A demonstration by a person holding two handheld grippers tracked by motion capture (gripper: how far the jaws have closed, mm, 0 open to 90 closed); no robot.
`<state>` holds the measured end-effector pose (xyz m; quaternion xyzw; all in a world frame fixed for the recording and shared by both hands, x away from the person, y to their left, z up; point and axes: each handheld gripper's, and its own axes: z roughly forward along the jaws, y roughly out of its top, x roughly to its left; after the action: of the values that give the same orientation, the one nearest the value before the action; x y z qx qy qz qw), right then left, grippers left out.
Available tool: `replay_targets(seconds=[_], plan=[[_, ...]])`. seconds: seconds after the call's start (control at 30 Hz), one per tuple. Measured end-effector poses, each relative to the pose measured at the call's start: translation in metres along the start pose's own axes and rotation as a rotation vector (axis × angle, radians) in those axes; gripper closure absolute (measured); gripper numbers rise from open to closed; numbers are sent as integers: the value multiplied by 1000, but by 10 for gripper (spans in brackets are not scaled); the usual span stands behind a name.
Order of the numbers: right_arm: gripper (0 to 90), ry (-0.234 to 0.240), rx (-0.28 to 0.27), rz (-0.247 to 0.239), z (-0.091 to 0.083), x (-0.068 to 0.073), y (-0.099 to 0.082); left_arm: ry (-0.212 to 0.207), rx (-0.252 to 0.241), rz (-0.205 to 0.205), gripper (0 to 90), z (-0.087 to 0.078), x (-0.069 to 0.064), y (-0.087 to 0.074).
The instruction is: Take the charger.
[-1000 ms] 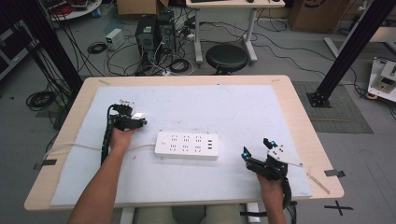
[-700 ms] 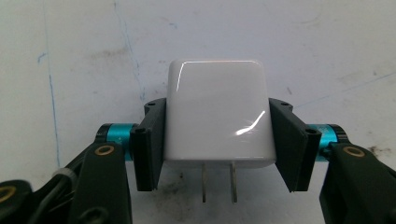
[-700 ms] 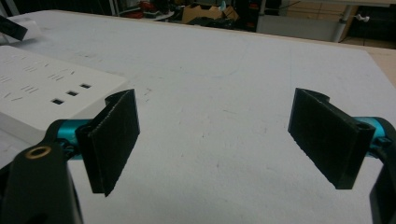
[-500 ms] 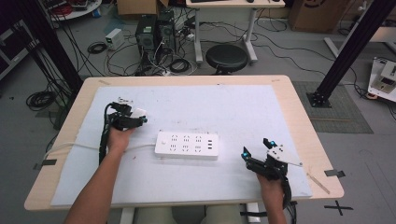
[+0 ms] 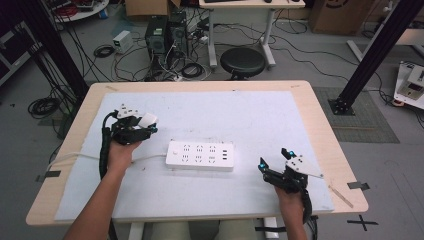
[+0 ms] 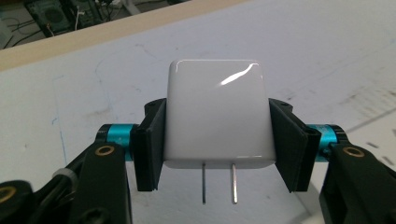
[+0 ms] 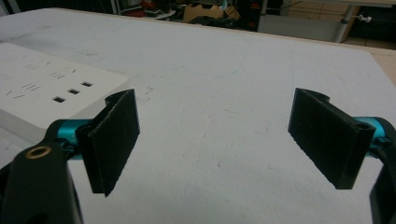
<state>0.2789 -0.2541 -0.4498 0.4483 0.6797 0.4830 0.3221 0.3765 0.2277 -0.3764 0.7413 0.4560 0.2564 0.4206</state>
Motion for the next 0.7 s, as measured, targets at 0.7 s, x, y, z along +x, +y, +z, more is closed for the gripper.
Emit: replay_targets(seconds=[0.7], plan=[[169,19,0,-14,1,-1,0,-177,-149,130,426,-51,-48,-12]])
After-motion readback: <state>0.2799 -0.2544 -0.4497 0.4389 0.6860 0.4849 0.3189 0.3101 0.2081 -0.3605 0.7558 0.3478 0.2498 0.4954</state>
